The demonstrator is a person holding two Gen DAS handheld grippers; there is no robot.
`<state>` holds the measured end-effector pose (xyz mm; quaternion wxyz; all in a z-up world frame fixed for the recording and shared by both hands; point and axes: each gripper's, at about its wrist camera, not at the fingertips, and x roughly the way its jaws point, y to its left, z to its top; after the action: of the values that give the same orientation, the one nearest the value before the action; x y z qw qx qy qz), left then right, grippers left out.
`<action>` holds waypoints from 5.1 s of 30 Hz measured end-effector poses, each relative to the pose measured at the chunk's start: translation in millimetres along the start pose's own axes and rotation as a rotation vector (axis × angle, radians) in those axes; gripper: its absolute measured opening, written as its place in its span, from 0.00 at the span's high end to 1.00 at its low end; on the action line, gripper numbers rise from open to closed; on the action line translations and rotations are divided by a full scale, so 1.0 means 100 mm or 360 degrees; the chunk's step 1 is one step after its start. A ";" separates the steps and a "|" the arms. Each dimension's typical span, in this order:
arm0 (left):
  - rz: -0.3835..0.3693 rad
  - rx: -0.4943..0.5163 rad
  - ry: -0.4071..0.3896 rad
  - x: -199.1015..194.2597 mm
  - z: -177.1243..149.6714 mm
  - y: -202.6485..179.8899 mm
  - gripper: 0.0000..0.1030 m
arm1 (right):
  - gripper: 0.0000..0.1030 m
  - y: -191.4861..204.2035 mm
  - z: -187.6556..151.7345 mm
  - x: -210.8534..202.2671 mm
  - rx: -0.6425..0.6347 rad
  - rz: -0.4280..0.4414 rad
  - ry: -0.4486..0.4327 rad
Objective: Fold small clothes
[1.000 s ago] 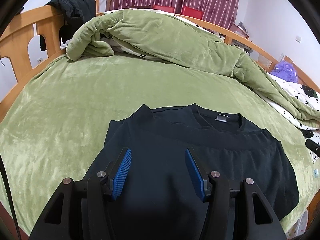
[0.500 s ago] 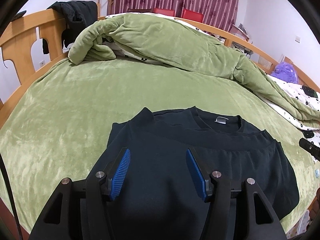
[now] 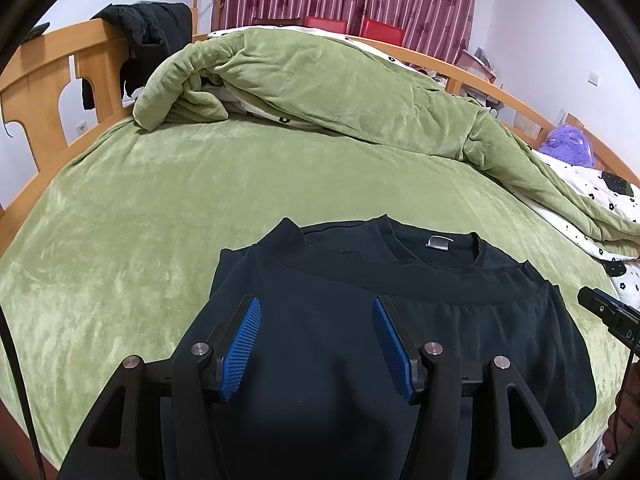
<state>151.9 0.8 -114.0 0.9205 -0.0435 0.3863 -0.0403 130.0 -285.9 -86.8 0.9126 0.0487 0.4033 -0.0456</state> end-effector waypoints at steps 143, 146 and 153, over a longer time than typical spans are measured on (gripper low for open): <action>0.0010 -0.0536 -0.0127 -0.75 -0.05 1.99 0.40 | 0.80 2.96 -1.36 -0.10 -0.0660 0.0295 -0.0129; 0.0004 -0.0536 -0.0122 -0.71 0.00 1.91 0.40 | 0.81 2.78 -1.20 -0.22 -0.0582 0.0314 -0.0167; -0.0022 -0.0412 -0.0102 -0.56 0.17 1.42 0.40 | 0.82 2.06 -0.73 -0.49 -0.0335 0.0317 -0.0261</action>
<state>130.6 148.8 -78.7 0.9187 -0.1657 0.3584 0.0050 68.7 -70.6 -89.0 0.9425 -0.0114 0.3233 0.0838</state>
